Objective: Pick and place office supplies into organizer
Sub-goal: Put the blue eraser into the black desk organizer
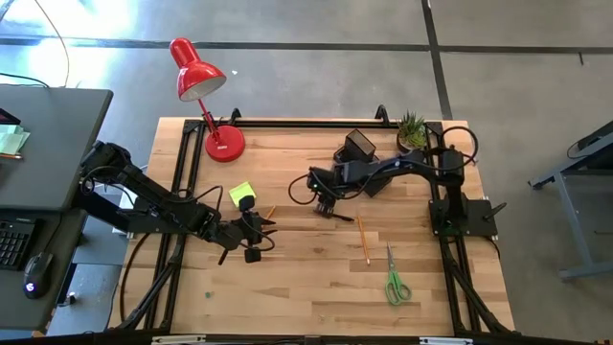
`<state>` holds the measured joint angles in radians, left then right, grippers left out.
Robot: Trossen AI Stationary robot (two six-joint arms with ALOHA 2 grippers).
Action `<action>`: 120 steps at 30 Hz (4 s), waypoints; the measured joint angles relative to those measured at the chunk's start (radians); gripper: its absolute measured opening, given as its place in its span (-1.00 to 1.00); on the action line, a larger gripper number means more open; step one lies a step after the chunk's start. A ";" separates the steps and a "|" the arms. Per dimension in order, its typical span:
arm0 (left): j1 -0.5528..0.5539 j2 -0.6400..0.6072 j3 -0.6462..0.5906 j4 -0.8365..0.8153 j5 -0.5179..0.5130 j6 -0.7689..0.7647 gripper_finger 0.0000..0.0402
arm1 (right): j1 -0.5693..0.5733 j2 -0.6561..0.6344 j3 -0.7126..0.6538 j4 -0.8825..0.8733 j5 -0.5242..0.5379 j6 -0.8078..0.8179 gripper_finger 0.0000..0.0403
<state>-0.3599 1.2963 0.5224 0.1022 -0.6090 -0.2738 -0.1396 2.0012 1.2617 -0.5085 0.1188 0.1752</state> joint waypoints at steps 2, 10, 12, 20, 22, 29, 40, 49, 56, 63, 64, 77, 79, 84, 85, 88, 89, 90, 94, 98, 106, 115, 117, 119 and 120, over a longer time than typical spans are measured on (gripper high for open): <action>0.000 0.000 0.000 0.001 0.000 0.000 -0.57 | 0.000 -0.013 -0.003 0.000 -0.001 -0.001 -0.62; 0.000 0.000 0.000 -0.001 0.000 0.000 -0.57 | -0.009 -0.057 -0.003 -0.029 -0.019 -0.045 -0.96; 0.000 0.000 0.000 0.000 0.000 0.000 -0.57 | -0.013 -0.074 -0.004 -0.037 -0.018 -0.045 -0.95; 0.000 0.000 0.000 0.001 0.000 0.000 -0.57 | -0.031 -0.186 -0.003 -0.078 0.005 -0.044 -0.95; 0.000 0.000 0.000 0.001 0.000 0.000 -0.58 | -0.031 -0.207 -0.002 -0.077 0.017 -0.030 -0.97; 0.000 0.000 0.000 0.000 0.000 0.000 -0.58 | 0.003 -0.167 -0.002 -0.092 0.000 -0.026 -0.79; 0.000 0.000 0.000 0.000 0.000 0.000 -0.58 | 0.024 -0.089 -0.002 -0.070 -0.019 -0.099 -0.01; 0.000 0.000 0.000 -0.002 0.012 0.000 -0.58 | -0.004 -0.087 -0.002 -0.081 -0.037 -0.157 -0.04; 0.000 0.000 0.000 -0.003 0.014 0.000 -0.58 | -0.020 -0.061 -0.001 -0.081 -0.099 -0.151 -0.27; 0.000 0.000 0.000 -0.003 0.015 0.000 -0.58 | -0.018 -0.019 0.003 -0.086 -0.088 -0.157 -0.41; 0.000 0.000 0.000 -0.001 0.015 0.000 -0.58 | -0.018 -0.019 0.003 -0.087 -0.088 -0.157 -0.41; 0.000 0.000 0.000 0.000 0.014 0.004 -0.58 | -0.017 -0.043 -0.003 -0.117 -0.094 -0.157 -0.62; 0.000 0.000 0.000 0.001 0.014 0.004 -0.57 | -0.017 -0.044 -0.003 -0.118 -0.094 -0.157 -0.64; 0.000 0.000 0.000 0.001 0.014 0.004 -0.57 | -0.018 -0.044 0.022 -0.171 -0.087 -0.178 -0.62; 0.000 0.000 0.000 0.001 0.014 0.004 -0.57 | -0.018 -0.045 0.034 -0.183 -0.074 -0.180 -0.61; 0.000 0.000 0.000 0.001 0.014 0.004 -0.57 | -0.018 -0.045 0.076 -0.218 -0.039 -0.180 -0.59; 0.000 0.000 0.000 0.001 0.014 0.004 -0.57 | -0.018 -0.045 0.092 -0.236 -0.028 -0.182 -0.59; 0.000 0.000 0.000 0.001 0.014 0.004 -0.57 | -0.018 -0.045 0.111 -0.256 -0.013 -0.185 -0.59; 0.000 0.000 0.000 0.000 0.014 0.004 -0.57 | -0.018 -0.046 0.173 -0.333 0.101 -0.219 -0.59; 0.000 0.000 0.000 -0.002 0.014 0.004 -0.57 | -0.032 -0.047 0.203 -0.392 0.300 -0.239 -0.59; 0.000 0.000 0.000 -0.008 0.014 0.004 -0.57 | -0.123 -0.047 0.193 -0.454 0.398 -0.154 -0.59; 0.000 0.000 0.000 -0.007 0.014 0.004 -0.57 | -0.184 -0.047 0.162 -0.451 0.336 -0.064 -0.59; 0.000 0.000 0.000 -0.007 0.014 0.004 -0.57 | -0.184 -0.047 0.162 -0.450 0.342 -0.054 -0.59; 0.000 0.000 0.000 -0.007 0.014 0.004 -0.57 | -0.184 -0.047 0.162 -0.446 0.342 -0.048 -0.58; 0.000 0.000 0.000 -0.007 0.014 0.004 -0.57 | -0.184 -0.047 0.162 -0.443 0.339 -0.043 -0.56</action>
<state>-0.3599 1.2964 0.5220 0.0952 -0.5945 -0.2701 -0.3233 1.9541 1.4235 -0.9519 0.4583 0.1318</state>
